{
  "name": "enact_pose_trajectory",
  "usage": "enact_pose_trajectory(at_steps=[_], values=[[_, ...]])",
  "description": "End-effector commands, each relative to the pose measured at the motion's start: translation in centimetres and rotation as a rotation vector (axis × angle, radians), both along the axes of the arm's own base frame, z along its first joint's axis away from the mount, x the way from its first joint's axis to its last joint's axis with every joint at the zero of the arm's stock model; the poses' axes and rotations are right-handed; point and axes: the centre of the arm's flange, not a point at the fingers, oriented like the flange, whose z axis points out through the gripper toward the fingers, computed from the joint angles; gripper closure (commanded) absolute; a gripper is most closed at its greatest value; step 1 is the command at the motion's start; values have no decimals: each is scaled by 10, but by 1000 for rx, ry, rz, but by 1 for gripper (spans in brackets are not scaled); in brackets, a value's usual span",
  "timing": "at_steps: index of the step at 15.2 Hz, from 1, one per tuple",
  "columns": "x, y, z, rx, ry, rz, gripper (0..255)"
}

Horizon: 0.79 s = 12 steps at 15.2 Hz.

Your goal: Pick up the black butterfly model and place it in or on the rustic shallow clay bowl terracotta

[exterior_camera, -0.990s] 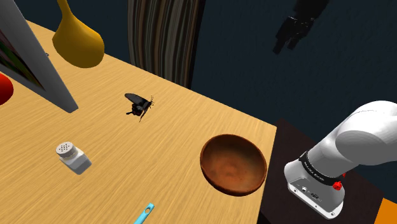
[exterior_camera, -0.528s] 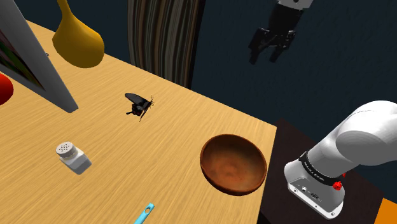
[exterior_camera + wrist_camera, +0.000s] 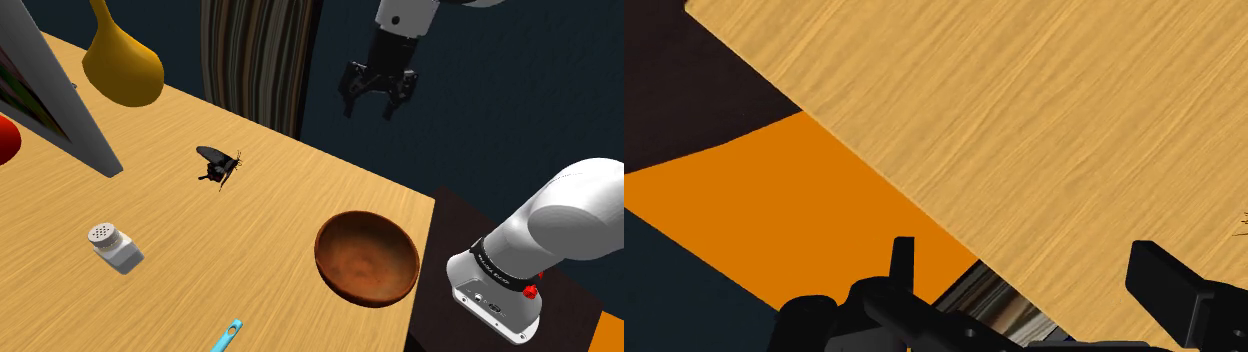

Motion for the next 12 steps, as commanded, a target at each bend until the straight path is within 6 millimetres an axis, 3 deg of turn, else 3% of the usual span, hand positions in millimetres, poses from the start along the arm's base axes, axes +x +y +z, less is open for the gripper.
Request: enact_pose_trajectory(at_steps=[1,12], values=[[12,22,-9,14,18,-59,0],[95,121,-58,86,109,-361,0]])
